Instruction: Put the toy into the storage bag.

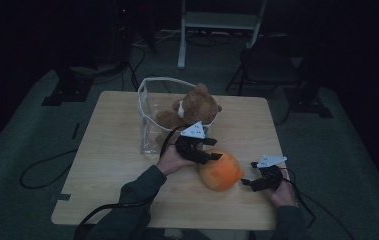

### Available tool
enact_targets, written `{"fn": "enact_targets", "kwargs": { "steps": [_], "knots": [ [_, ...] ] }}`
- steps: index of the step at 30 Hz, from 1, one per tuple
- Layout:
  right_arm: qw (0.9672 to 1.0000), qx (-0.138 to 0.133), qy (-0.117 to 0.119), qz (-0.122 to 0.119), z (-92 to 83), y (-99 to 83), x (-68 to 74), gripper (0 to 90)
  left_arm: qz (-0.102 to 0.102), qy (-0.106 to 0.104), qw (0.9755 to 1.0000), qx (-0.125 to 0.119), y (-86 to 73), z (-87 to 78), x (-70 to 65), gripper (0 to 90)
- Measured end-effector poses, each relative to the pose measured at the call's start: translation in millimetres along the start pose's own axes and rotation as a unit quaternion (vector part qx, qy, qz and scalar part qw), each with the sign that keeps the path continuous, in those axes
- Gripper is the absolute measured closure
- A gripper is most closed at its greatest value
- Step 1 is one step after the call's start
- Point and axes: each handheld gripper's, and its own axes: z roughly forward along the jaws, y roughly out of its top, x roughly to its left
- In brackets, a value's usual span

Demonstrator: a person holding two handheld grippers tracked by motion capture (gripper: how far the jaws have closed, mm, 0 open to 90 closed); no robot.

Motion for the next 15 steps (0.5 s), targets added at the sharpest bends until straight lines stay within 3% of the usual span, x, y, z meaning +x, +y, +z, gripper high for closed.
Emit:
{"fn": "enact_targets", "kwargs": {
  "steps": [15],
  "knots": [
    [1.0,0.0,0.0,0.0,0.1,0.0,0.0,13.9,0.006,-0.005,0.9996,0.027,-2.5,28.1,-2.3,41.8]
  ]
}}
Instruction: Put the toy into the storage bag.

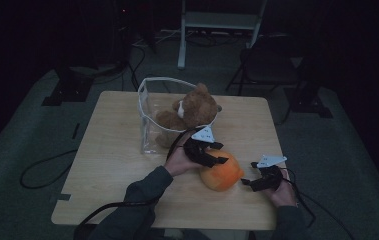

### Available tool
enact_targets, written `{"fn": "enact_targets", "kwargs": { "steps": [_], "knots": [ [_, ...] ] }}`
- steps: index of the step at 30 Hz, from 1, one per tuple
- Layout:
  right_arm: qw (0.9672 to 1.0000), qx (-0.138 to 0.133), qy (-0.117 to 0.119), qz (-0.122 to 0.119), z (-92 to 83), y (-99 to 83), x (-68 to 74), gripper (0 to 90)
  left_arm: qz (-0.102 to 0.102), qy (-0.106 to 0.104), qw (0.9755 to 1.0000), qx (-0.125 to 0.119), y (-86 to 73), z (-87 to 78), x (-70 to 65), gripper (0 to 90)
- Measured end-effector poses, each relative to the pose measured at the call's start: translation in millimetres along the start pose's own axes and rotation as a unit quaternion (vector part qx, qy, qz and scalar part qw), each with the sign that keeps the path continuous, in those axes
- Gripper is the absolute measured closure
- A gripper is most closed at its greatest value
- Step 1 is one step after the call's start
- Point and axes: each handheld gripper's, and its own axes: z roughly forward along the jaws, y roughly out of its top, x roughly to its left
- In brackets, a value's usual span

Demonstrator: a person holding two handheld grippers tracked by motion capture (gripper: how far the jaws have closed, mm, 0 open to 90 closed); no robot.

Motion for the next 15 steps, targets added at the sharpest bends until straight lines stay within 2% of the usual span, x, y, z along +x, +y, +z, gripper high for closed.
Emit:
{"fn": "enact_targets", "kwargs": {
  "steps": [1,11,15],
  "knots": [
    [1.0,0.0,0.0,0.0,0.0,0.0,0.0,13.9,-0.004,-0.003,1.0,0.006,-2.7,6.3,0.6,41.7],
    [1.0,0.0,0.0,0.0,-0.1,0.0,0.0,13.9,-0.003,-0.002,0.9996,0.029,-11.2,19.4,-2.6,38.8],
    [1.0,0.0,0.0,0.0,0.0,0.0,0.1,13.9,-0.001,-0.004,1.0,0.008,-9.7,14.5,-7.1,40.0]
  ]
}}
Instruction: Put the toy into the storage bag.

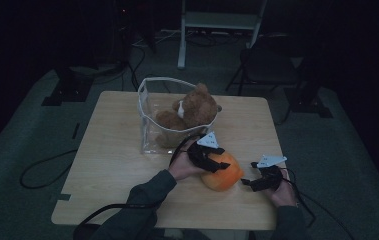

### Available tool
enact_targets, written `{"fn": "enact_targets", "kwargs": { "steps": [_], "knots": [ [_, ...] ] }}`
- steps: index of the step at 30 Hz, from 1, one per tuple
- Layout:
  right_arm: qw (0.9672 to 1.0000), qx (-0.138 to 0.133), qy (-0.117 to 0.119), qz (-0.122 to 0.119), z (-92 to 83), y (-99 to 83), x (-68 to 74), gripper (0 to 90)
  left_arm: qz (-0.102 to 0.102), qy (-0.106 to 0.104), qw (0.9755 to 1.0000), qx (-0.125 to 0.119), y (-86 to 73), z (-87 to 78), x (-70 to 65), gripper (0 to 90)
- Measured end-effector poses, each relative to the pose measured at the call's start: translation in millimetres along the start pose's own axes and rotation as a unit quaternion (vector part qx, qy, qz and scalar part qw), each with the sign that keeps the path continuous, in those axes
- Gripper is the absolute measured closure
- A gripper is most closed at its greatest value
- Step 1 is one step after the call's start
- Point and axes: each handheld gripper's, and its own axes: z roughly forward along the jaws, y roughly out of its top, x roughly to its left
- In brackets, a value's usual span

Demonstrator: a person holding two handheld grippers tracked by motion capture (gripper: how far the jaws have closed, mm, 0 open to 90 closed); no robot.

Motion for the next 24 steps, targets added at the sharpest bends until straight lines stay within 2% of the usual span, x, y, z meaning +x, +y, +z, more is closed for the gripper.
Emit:
{"fn": "enact_targets", "kwargs": {
  "steps": [4,5,9,10,13,18,20,24],
  "knots": [
    [1.0,0.001,0.001,0.0,-0.1,0.0,0.0,13.9,0.009,-0.007,0.9999,0.003,2.0,-0.4,-5.3,43.7],
    [1.0,0.001,0.001,0.0,0.0,0.0,0.0,13.9,0.012,-0.008,0.9998,0.012,1.1,1.9,-6.6,44.7],
    [1.0,0.0,0.001,0.001,0.1,0.0,0.1,13.9,0.01,-0.011,0.9998,0.015,-1.2,4.7,-6.5,44.7],
    [1.0,0.0,0.0,0.0,0.1,0.0,0.0,13.9,0.005,-0.008,0.9998,0.018,-3.1,7.4,-4.7,43.3],
    [1.0,0.0,0.0,0.0,0.1,0.0,0.0,13.9,0.009,0.003,0.9997,0.024,-5.0,9.1,-3.3,40.1],
    [1.0,0.0,0.0,0.0,0.1,0.0,0.0,13.9,0.011,0.037,0.9989,0.027,-9.2,10.7,-2.9,27.8],
    [1.0,0.0,0.0,0.0,0.1,0.0,0.0,13.9,0.009,0.038,0.9989,0.026,-9.9,10.9,-2.2,23.7],
    [1.0,0.0,0.0,0.0,0.1,0.0,0.0,13.9,0.003,0.041,0.9987,0.029,-12.0,11.5,0.9,21.6]
  ]
}}
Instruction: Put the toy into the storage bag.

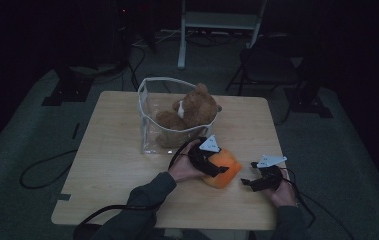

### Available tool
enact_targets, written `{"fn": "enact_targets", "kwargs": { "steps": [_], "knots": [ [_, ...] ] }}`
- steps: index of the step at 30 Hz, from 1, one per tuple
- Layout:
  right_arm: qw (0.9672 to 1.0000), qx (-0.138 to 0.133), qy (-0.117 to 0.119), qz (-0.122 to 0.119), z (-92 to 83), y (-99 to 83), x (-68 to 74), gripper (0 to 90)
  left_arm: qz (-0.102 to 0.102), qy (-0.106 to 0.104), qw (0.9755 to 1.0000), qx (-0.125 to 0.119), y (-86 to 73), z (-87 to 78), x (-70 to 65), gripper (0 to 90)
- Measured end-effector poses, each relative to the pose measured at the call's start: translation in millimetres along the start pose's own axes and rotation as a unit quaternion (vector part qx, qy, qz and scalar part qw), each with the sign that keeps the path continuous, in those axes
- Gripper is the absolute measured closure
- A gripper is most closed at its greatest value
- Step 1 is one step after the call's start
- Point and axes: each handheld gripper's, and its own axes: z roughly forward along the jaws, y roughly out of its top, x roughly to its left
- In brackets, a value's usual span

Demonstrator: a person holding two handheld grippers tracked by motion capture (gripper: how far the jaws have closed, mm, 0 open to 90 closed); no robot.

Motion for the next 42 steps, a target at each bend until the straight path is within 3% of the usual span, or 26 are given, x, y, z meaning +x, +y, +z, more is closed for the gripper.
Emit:
{"fn": "enact_targets", "kwargs": {
  "steps": [7,12,19,24,27,35,42],
  "knots": [
    [1.0,0.0,0.0,0.0,0.1,0.0,-0.1,13.9,-0.004,0.032,0.9994,0.016,-4.0,3.4,1.8,9.9],
    [1.0,0.0,0.0,-0.001,0.0,-0.1,-0.1,13.9,-0.024,0.024,0.9994,0.011,-10.3,5.0,8.8,8.8],
    [1.0,0.0,-0.001,-0.001,0.0,-0.1,-0.1,13.9,-0.031,0.001,0.9993,0.018,-14.9,8.1,11.1,8.5],
    [1.0,0.0,-0.001,-0.002,0.1,-0.1,-0.2,13.9,-0.043,-0.007,0.9988,0.022,-16.5,6.3,15.0,17.5],
    [1.0,0.0,-0.001,-0.002,0.1,-0.1,-0.2,13.9,-0.04,-0.006,0.9989,0.023,-16.8,4.5,14.4,23.4],
    [1.0,0.0,-0.001,-0.002,0.1,-0.1,-0.2,13.9,-0.042,-0.009,0.9991,0.004,-21.0,-6.8,14.7,43.2],
    [1.0,0.0,0.0,-0.002,0.1,0.0,-0.2,13.9,-0.038,-0.021,0.999,-0.008,-20.4,-16.9,16.0,49.7]
  ]
}}
